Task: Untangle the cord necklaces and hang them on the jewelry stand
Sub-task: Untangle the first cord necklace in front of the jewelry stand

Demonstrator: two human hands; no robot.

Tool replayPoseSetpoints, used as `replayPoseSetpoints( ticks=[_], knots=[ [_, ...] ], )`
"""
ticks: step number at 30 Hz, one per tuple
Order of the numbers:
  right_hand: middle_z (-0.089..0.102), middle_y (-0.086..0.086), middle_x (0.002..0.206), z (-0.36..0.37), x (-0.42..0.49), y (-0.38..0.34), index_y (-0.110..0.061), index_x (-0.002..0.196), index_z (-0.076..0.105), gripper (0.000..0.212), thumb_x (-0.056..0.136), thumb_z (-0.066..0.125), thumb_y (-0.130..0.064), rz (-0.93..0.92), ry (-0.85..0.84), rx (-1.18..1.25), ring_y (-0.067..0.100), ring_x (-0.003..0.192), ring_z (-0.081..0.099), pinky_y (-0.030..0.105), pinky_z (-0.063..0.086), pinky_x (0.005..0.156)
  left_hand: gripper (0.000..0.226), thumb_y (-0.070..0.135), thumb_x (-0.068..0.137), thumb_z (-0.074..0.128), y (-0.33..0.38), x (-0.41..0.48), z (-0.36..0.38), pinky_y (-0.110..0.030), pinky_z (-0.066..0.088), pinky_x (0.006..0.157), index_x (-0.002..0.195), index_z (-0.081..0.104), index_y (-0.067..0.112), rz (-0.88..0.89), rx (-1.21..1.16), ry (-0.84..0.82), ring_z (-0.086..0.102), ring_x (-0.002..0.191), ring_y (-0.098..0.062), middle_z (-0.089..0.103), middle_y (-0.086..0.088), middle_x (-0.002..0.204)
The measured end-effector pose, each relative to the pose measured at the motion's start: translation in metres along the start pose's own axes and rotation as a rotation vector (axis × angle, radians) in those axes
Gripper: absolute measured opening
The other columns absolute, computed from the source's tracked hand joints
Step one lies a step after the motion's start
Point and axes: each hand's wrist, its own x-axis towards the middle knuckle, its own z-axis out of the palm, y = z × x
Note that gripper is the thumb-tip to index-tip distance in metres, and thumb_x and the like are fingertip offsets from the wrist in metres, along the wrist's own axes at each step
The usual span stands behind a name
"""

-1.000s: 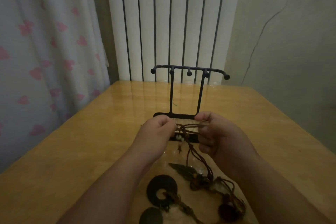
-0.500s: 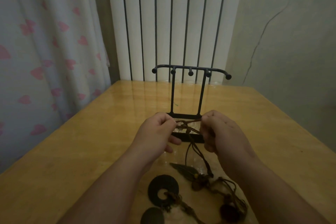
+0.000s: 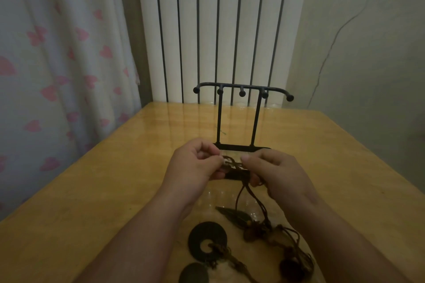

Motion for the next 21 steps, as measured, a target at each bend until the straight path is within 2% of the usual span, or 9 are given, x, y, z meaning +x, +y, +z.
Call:
replayPoseSetpoints(
  ticks=[3, 6, 9, 12, 15, 18, 21],
  knots=[
    [0.068, -0.015, 0.072, 0.0024, 0.0005, 0.0028, -0.032, 0.081, 0.072, 0.022, 0.087, 0.060, -0.050, -0.065, 0.036, -0.169, -0.003, 0.071, 0.062, 0.023, 0.049, 0.064, 0.012, 0.007, 0.086, 0.071, -0.0009, -0.0005, -0.0004, -0.025, 0.059, 0.069, 0.091, 0.066, 0.016, 0.037, 0.047, -0.014, 0.073, 0.079, -0.013, 0.072, -0.005, 0.086],
    [0.069, -0.014, 0.075, 0.0041, 0.0027, 0.0041, -0.038, 0.085, 0.070, 0.015, 0.087, 0.061, -0.049, -0.083, 0.024, -0.378, 0.000, 0.071, 0.064, 0.031, 0.058, 0.069, 0.012, 0.009, 0.085, 0.073, -0.0014, -0.0002, -0.0001, -0.025, 0.058, 0.069, 0.091, 0.066, 0.017, 0.057, 0.064, -0.036, 0.072, 0.078, -0.012, 0.073, -0.004, 0.084],
    [0.070, -0.013, 0.073, 0.0048, 0.0024, 0.0031, -0.038, 0.087, 0.068, 0.018, 0.085, 0.062, -0.054, -0.068, 0.025, -0.401, -0.003, 0.069, 0.064, 0.030, 0.059, 0.068, 0.013, 0.010, 0.084, 0.074, -0.0022, 0.0004, 0.0007, -0.025, 0.058, 0.069, 0.091, 0.066, 0.017, 0.059, 0.068, -0.037, 0.072, 0.078, -0.013, 0.073, -0.004, 0.084],
    [0.070, -0.008, 0.075, 0.0053, 0.0011, 0.0009, -0.037, 0.090, 0.063, 0.030, 0.076, 0.065, -0.062, -0.041, 0.039, -0.366, 0.003, 0.070, 0.065, 0.031, 0.057, 0.068, 0.013, 0.009, 0.083, 0.075, -0.0023, 0.0000, 0.0010, -0.025, 0.058, 0.067, 0.089, 0.066, 0.016, 0.066, 0.058, -0.036, 0.072, 0.076, -0.013, 0.073, -0.005, 0.081],
    [0.067, -0.011, 0.077, 0.0078, 0.0016, -0.0002, -0.037, 0.086, 0.062, 0.020, 0.077, 0.072, -0.052, -0.035, 0.042, -0.446, 0.003, 0.073, 0.063, 0.032, 0.058, 0.070, 0.014, 0.008, 0.083, 0.076, -0.0020, -0.0011, 0.0012, -0.024, 0.058, 0.066, 0.089, 0.067, 0.015, 0.065, 0.056, -0.045, 0.073, 0.076, -0.015, 0.073, -0.005, 0.081],
    [0.066, -0.011, 0.079, 0.0083, 0.0012, -0.0007, -0.036, 0.081, 0.063, 0.009, 0.086, 0.068, -0.042, -0.055, 0.039, -0.493, 0.003, 0.076, 0.061, 0.032, 0.057, 0.073, 0.011, 0.010, 0.084, 0.075, -0.0024, -0.0002, 0.0021, -0.024, 0.057, 0.065, 0.087, 0.068, 0.019, 0.066, 0.070, -0.035, 0.072, 0.079, -0.017, 0.072, -0.003, 0.085],
    [0.064, -0.009, 0.079, 0.0060, -0.0006, -0.0016, -0.033, 0.081, 0.062, 0.011, 0.092, 0.062, -0.034, -0.070, 0.000, -0.438, 0.005, 0.073, 0.059, 0.024, 0.051, 0.065, 0.012, 0.012, 0.089, 0.069, -0.0029, 0.0011, 0.0021, -0.023, 0.055, 0.063, 0.089, 0.071, 0.025, 0.055, 0.053, -0.006, 0.071, 0.080, -0.015, 0.071, 0.000, 0.090]
  ],
)
